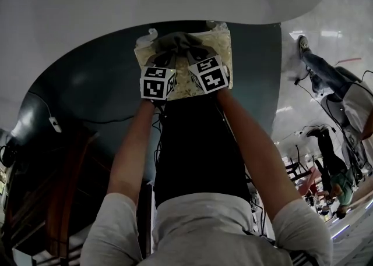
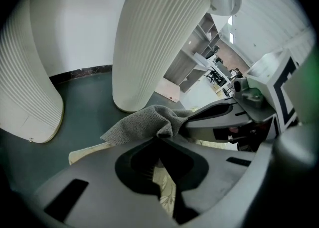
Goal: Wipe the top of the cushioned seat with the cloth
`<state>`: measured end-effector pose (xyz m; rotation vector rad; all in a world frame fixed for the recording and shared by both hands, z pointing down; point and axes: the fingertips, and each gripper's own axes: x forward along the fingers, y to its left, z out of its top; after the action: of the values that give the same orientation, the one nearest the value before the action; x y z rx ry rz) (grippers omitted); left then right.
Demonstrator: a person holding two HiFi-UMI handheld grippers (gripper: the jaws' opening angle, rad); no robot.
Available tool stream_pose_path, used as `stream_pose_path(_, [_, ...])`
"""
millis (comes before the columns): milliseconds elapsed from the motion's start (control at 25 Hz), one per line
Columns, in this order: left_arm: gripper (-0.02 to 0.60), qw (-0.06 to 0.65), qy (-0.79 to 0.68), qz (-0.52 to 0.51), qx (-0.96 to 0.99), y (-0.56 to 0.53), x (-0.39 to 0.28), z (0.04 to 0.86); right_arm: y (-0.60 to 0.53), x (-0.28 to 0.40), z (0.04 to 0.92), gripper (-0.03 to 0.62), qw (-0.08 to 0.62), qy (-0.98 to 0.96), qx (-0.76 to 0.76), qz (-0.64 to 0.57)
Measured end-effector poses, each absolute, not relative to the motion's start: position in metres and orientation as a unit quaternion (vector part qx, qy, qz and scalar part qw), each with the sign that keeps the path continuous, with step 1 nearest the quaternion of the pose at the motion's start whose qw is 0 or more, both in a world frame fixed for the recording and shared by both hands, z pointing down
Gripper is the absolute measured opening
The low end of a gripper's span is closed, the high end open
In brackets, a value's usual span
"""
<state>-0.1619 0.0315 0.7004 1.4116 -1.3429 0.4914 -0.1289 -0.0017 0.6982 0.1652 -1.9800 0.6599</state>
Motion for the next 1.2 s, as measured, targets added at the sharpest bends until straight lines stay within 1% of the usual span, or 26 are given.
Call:
stream_pose_path(480, [0.018, 0.531, -0.550, 0.207, 0.611, 0.004, -0.136, 0.697, -0.037, -0.103, 0.693, 0.014, 0.491, -0.821, 0.102, 0.272])
stream_pose_path(1200, [0.018, 0.530, -0.547, 0.203, 0.615, -0.007, -0.088, 0.697, -0.052, -0.051, 0.690, 0.014, 0.487, -0.820, 0.132, 0.271])
